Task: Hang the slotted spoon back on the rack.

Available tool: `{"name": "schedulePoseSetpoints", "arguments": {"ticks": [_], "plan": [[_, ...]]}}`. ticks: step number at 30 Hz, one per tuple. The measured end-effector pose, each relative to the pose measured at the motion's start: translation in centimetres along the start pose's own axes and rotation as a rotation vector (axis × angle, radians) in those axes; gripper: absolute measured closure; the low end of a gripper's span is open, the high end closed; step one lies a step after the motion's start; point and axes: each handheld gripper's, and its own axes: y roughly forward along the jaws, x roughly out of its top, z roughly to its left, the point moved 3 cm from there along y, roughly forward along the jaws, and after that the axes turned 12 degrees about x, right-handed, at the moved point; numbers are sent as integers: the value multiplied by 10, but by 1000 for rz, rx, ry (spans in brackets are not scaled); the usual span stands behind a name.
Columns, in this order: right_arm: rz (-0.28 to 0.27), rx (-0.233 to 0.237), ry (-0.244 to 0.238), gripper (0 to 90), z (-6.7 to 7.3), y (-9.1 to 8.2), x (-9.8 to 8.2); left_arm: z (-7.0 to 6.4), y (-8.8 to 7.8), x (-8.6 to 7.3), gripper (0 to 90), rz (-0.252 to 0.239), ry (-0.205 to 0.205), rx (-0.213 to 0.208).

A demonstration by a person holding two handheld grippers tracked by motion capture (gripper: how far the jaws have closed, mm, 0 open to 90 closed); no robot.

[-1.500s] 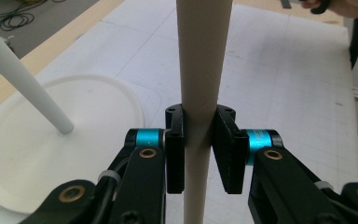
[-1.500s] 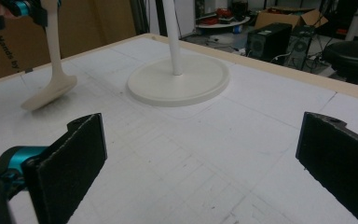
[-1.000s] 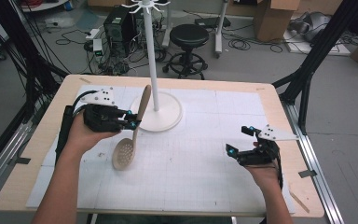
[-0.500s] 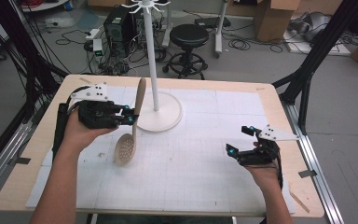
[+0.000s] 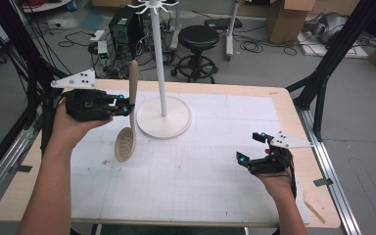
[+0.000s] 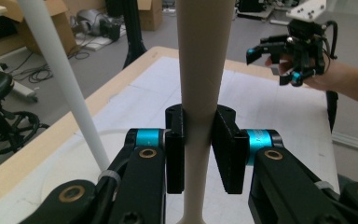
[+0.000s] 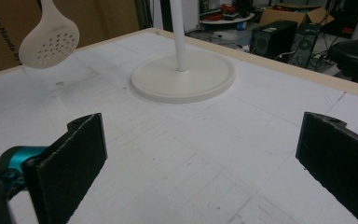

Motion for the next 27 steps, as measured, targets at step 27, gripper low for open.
{"name": "schedulePoseSetpoints", "arguments": {"ticks": [27], "plan": [[-10,-1,8,7,-2,-3,-1,49,5,56,754,38,-22,161]]}}
